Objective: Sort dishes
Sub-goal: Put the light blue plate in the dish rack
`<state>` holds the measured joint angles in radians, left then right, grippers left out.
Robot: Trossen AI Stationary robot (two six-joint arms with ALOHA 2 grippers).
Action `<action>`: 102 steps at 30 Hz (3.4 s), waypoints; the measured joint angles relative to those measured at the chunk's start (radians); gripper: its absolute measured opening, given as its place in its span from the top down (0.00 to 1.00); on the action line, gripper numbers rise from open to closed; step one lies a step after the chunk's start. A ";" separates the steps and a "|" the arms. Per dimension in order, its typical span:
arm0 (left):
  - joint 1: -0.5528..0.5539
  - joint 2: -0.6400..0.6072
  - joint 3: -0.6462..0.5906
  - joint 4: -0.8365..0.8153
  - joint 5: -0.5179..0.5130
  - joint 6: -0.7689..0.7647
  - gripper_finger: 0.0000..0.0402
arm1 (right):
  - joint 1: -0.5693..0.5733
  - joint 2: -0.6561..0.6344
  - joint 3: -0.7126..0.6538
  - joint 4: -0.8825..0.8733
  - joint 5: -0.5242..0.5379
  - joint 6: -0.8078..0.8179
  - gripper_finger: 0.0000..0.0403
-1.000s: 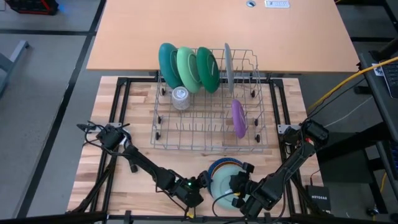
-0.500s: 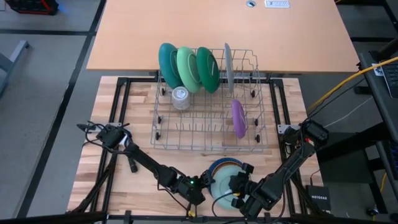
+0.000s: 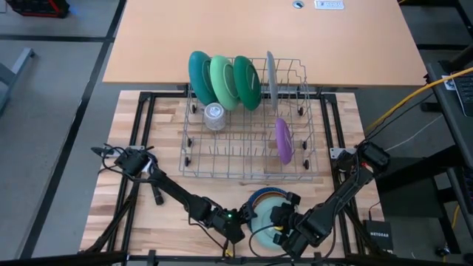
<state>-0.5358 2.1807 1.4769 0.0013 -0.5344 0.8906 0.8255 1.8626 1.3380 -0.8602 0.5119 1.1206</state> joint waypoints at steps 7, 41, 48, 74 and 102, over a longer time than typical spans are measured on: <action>-0.003 0.003 0.000 0.009 -0.002 0.002 0.48 | -0.036 -0.001 0.001 0.003 -0.042 0.000 0.64; -0.044 0.003 0.000 -0.003 -0.066 -0.093 0.48 | -0.147 0.003 0.065 -0.057 -0.161 -0.056 0.64; -0.056 0.002 0.000 0.012 -0.170 -0.176 0.48 | -0.069 -0.001 0.200 -0.242 -0.077 -0.053 0.64; -0.001 -0.002 0.000 -0.069 -0.301 -0.619 0.55 | 0.290 0.001 0.026 -0.350 -0.022 0.391 0.64; 0.027 -0.002 0.000 -0.098 -0.254 -0.655 0.55 | 0.256 0.005 -0.060 -0.228 0.051 0.371 0.64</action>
<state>-0.5087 2.1788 1.4773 -0.0970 -0.7879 0.2352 1.0813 1.8675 1.2785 -1.0878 0.5628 1.4914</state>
